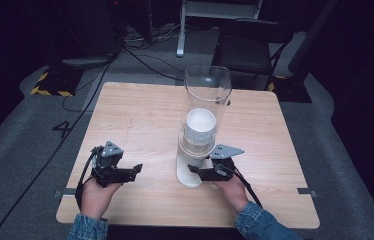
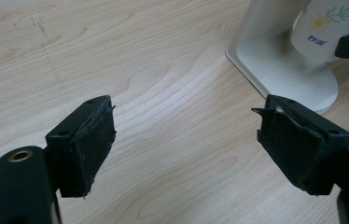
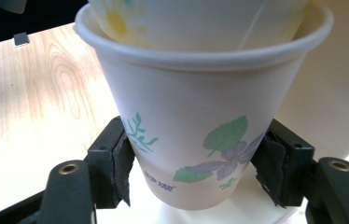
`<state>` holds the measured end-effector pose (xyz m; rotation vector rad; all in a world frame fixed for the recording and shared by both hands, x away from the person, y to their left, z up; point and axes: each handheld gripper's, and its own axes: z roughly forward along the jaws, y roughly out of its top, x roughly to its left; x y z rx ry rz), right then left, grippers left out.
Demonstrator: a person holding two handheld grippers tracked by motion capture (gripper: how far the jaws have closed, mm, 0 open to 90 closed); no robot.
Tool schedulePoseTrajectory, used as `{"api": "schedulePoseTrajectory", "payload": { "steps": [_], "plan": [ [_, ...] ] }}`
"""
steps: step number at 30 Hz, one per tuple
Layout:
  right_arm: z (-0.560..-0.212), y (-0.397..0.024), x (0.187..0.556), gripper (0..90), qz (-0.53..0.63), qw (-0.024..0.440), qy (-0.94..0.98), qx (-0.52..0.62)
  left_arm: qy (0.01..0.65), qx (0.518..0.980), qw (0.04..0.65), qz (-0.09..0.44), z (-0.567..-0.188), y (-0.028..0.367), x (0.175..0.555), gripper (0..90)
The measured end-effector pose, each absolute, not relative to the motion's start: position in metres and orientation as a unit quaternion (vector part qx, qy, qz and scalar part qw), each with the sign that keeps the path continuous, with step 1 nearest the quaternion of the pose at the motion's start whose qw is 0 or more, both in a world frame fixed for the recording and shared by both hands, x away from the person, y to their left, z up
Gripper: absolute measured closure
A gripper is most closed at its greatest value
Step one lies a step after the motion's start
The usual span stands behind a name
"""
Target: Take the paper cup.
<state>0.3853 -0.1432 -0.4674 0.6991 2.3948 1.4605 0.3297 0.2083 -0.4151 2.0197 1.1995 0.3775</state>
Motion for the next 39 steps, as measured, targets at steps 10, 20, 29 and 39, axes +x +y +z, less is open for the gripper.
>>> {"api": "schedulePoseTrajectory", "payload": {
  "steps": [10,20,29,39],
  "plan": [
    [-0.467,-0.143,0.382,35.1,0.467,0.147,0.841,0.230,0.471,0.787,0.372,0.143,-0.417,0.208,0.331,18.7],
    [-0.473,-0.149,0.378,35.1,0.429,0.154,0.860,0.230,0.468,0.788,0.379,0.128,-0.419,0.205,0.340,18.7],
    [-0.475,-0.160,0.373,35.1,0.409,0.165,0.866,0.236,0.457,0.796,0.377,0.125,-0.420,0.195,0.351,18.7],
    [-0.469,-0.186,0.372,35.1,0.401,0.180,0.861,0.254,0.448,0.802,0.377,0.121,-0.420,0.187,0.362,18.8]
  ]
}}
